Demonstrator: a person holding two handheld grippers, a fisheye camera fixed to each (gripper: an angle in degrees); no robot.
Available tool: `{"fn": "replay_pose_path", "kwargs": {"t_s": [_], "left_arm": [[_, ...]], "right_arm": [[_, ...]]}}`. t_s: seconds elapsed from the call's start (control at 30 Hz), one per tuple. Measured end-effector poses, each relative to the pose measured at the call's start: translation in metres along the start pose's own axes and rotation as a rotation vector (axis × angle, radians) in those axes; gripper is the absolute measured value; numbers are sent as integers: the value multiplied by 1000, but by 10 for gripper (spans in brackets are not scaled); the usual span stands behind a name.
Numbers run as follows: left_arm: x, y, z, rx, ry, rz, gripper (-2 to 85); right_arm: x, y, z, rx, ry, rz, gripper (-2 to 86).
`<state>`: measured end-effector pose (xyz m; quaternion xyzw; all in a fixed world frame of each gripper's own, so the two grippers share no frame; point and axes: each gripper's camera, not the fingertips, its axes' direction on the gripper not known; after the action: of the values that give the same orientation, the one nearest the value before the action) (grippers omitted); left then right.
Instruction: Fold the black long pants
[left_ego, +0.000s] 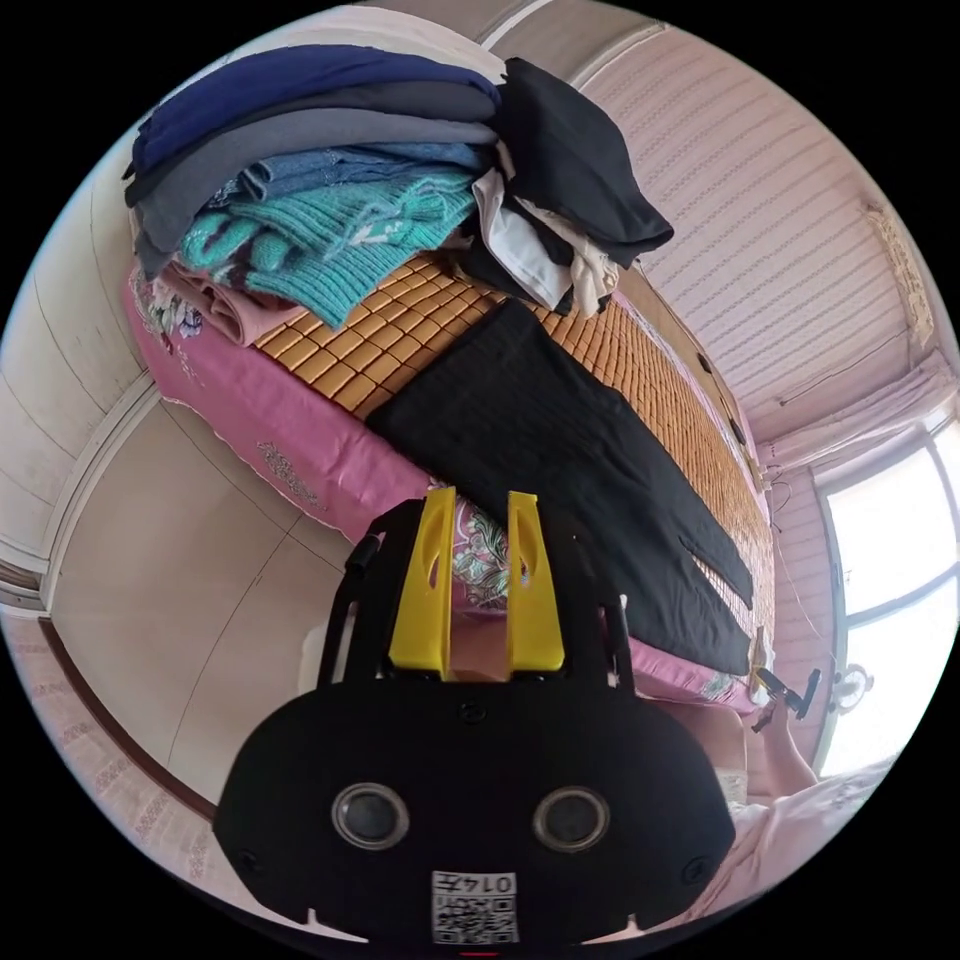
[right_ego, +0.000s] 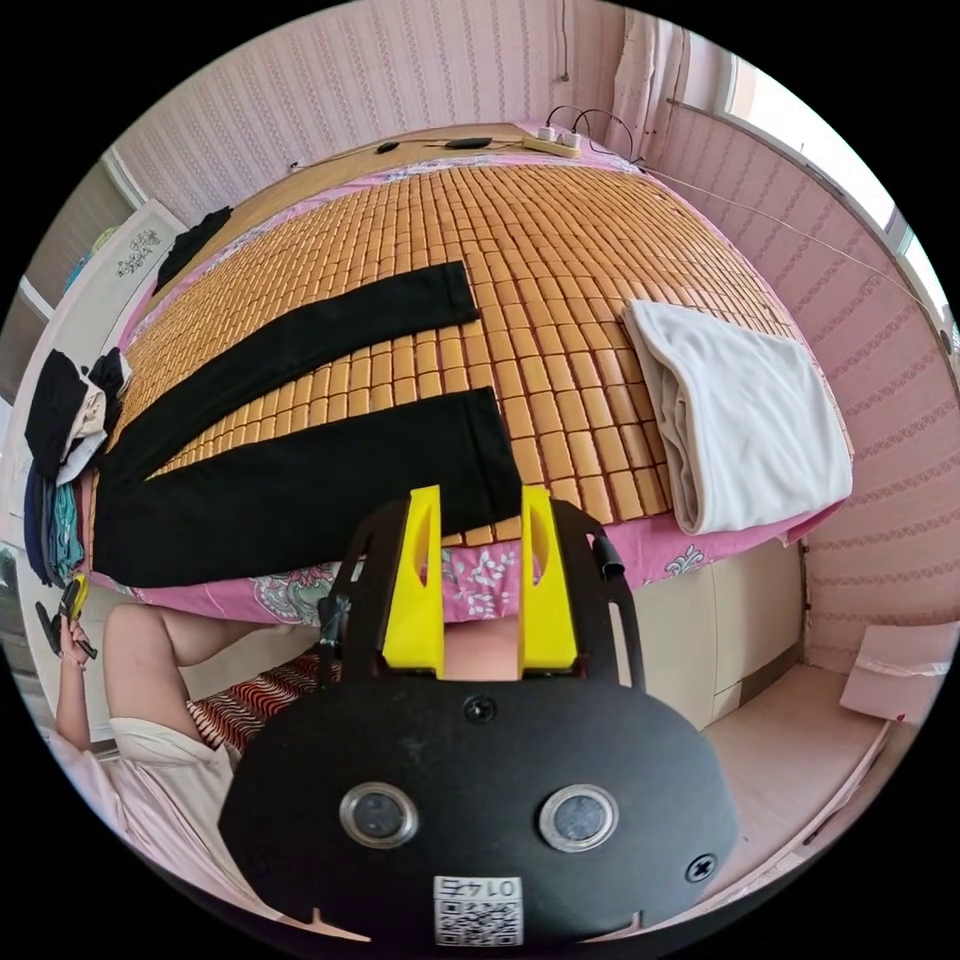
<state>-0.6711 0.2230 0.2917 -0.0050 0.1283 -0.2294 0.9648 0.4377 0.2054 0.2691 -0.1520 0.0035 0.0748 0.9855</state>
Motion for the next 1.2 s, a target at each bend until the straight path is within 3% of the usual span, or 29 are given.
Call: {"fn": "replay_pose_path", "kwargs": {"t_s": [0.3, 0.5, 0.77, 1.2], "left_arm": [[-38, -22, 26, -64, -8, -126, 104], [-44, -21, 32, -58, -18, -156, 42], [-44, -9, 18, -4, -41, -127, -9], [-22, 16, -39, 80, -12, -18, -10]], "right_arm": [[4, -32, 1, -2, 18, 20, 119], [22, -26, 19, -76, 5, 90, 109], [29, -30, 15, -71, -79, 85, 34], [35, -45, -28, 28, -71, 44, 17]]}}
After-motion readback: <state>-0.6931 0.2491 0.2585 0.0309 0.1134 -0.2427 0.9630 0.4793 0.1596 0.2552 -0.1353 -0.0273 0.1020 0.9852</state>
